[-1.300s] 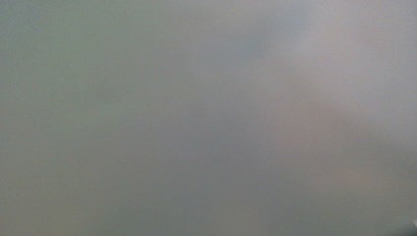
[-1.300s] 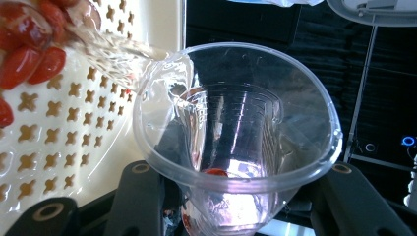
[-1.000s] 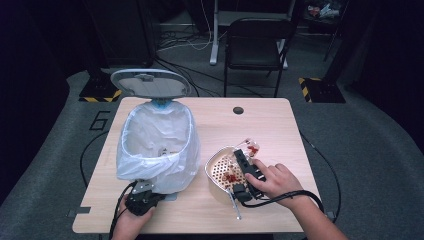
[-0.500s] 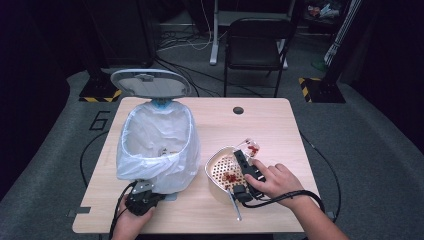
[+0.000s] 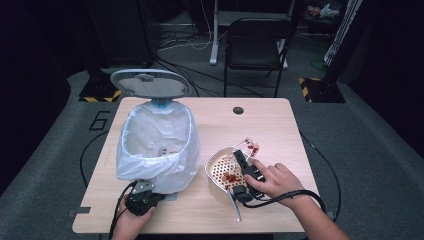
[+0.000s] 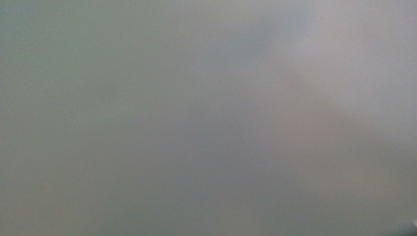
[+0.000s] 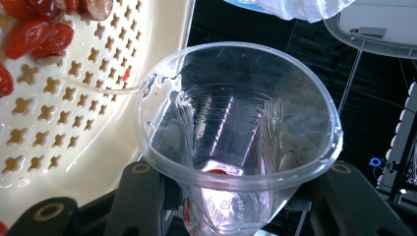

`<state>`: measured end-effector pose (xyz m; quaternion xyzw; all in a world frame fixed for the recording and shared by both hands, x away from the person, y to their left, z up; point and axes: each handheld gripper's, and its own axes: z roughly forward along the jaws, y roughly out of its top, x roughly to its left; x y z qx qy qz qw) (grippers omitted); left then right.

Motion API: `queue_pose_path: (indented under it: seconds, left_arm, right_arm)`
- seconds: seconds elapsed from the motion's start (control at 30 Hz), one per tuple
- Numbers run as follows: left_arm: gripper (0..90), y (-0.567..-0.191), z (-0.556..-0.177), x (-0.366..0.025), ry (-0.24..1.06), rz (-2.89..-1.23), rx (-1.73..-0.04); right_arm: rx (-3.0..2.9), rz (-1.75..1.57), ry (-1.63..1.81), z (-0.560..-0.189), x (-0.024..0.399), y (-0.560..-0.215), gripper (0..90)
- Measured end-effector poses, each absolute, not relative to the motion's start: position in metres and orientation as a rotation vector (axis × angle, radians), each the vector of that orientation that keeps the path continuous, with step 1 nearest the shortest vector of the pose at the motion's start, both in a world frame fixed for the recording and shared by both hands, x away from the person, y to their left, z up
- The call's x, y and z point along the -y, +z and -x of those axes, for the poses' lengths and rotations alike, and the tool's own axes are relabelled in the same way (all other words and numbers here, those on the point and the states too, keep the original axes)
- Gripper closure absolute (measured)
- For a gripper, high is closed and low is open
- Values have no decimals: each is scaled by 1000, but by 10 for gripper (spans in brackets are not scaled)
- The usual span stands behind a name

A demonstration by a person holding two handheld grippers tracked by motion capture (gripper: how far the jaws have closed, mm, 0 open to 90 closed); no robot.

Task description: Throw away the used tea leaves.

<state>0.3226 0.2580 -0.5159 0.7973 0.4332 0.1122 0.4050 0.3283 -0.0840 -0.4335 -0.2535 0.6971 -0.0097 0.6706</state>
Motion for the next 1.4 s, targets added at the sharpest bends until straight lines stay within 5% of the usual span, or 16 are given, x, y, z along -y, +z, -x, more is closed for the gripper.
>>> queue_pose_path:
  seconds: [1.4]
  left_arm:
    - [900,-516,-323,-258,283,-2012,-1093]
  right_arm:
    - [-1632,413,144,-328,90,-423,542]
